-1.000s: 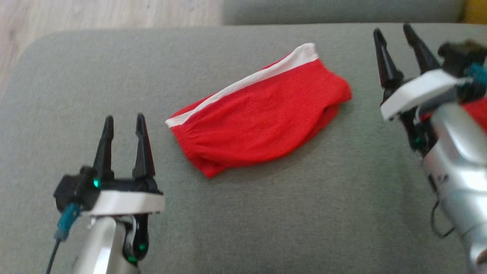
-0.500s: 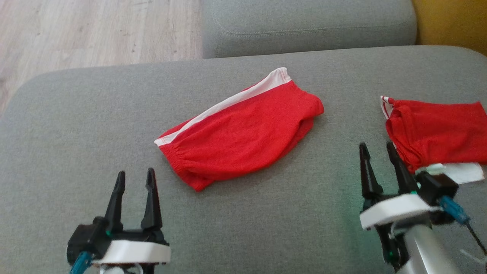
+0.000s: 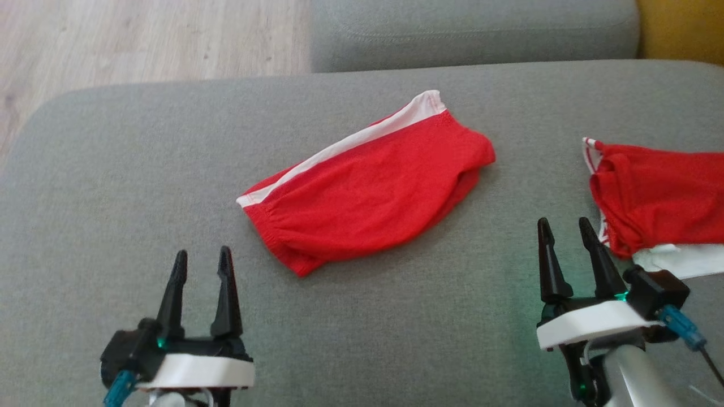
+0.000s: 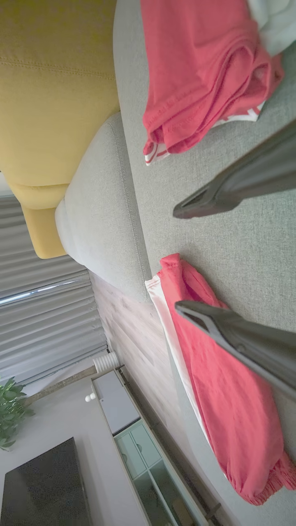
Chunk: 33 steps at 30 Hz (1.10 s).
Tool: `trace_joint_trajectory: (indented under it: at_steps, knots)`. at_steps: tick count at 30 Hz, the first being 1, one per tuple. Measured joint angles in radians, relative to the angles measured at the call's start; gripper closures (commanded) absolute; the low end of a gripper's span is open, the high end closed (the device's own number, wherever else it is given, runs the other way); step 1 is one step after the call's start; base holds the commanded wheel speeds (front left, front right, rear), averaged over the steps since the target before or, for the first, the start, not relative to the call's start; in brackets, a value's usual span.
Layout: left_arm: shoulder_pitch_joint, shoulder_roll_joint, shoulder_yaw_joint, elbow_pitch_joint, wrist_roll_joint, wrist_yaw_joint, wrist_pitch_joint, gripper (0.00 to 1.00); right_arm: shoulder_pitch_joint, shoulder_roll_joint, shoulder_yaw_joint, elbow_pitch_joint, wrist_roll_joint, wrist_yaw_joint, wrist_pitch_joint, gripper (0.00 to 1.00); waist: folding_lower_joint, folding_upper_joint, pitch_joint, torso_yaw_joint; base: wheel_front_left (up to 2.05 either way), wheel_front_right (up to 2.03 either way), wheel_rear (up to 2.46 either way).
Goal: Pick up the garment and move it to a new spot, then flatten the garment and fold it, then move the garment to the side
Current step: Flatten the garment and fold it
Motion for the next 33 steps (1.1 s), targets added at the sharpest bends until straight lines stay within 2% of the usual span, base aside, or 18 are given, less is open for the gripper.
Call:
trace_joint_trajectory:
  at_steps: [5,10,14,18,21,24,31,32,33]
  knots:
    - [-0.050,0.000,-0.040,0.000,0.000,-0.001,0.000,0.00,-0.025,0.001,-0.033,-0.006,-0.004,0.000,0.034,0.00,0.0000,0.0000,0.050,0.026,0.00,0.00,0.00]
    - [-0.121,-0.003,-0.077,0.000,-0.002,-0.001,0.000,0.00,-0.146,0.001,-0.086,0.010,-0.028,0.000,0.100,0.00,0.0001,0.0000,0.114,0.066,0.00,0.00,0.00]
    - [-0.144,-0.003,-0.102,0.002,-0.021,0.004,0.000,0.00,-0.249,0.001,-0.134,0.096,-0.018,0.000,0.171,0.00,0.0002,0.0000,0.157,0.109,0.00,0.00,0.00]
    - [-0.169,-0.003,-0.129,0.006,-0.039,0.005,0.000,0.00,-0.343,0.000,-0.170,0.207,0.052,0.000,0.227,0.00,0.0002,0.0000,0.192,0.157,0.00,0.00,0.00]
    - [-0.188,-0.005,-0.137,0.007,-0.044,0.011,0.000,0.00,-0.409,-0.001,-0.200,0.306,0.064,0.000,0.262,0.00,0.0002,0.0000,0.211,0.191,0.00,0.00,0.00]
    - [-0.198,-0.005,-0.146,0.005,-0.057,0.017,0.000,0.00,-0.454,-0.001,-0.216,0.397,0.037,0.000,0.296,0.00,0.0000,-0.0001,0.224,0.220,0.00,0.00,0.00]
    - [-0.198,-0.005,-0.161,0.001,-0.064,0.024,0.000,0.00,-0.532,-0.022,-0.229,0.490,-0.028,0.000,0.314,0.00,-0.0001,0.0000,0.235,0.251,0.00,0.00,0.00]
    - [-0.198,-0.005,-0.161,0.001,-0.068,0.024,0.000,0.00,-0.537,-0.023,-0.228,0.498,-0.028,0.000,0.314,0.53,-0.0001,0.0000,0.235,0.254,0.00,0.00,0.00]
    - [-0.198,-0.005,-0.161,0.001,-0.073,0.026,0.000,0.00,-0.539,-0.025,-0.224,0.504,-0.028,0.000,0.313,1.00,-0.0001,0.0000,0.235,0.255,0.00,0.00,0.00]
